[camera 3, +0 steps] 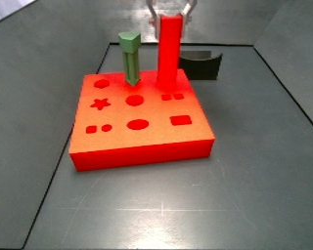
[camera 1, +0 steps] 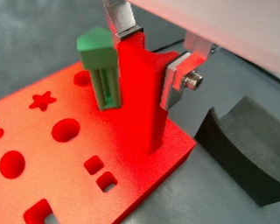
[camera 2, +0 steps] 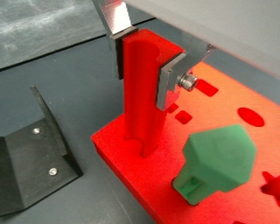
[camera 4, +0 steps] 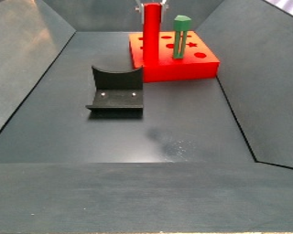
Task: Pick up the arch object. Move up. Place the arch object on the fixture. Regrasp the arch object. Move to above the board. Insert the arch object.
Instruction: Insert the arch object.
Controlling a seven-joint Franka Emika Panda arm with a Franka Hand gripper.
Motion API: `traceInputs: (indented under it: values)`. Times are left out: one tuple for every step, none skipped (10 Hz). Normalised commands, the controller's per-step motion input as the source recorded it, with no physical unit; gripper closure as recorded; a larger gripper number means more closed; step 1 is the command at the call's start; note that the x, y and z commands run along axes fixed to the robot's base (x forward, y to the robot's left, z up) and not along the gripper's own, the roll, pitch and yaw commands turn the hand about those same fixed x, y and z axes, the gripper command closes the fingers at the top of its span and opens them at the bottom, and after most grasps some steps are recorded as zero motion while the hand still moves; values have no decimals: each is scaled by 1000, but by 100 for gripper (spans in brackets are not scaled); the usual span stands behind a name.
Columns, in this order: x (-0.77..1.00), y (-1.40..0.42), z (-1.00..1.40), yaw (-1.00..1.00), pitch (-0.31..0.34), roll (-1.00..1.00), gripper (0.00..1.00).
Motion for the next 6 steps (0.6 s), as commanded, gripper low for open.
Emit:
traceInputs:
  values:
    - [134,0,-529,191,-90,-103,100]
    - [171,0,-566,97,-44,-44,100]
    - [134,0,-486,9,-53,-53,100]
    - [143,26,-257,0,-63,-134,100]
    - [0,11,-106,0,-60,-63,100]
    - [0,0,0,0,0,0,100]
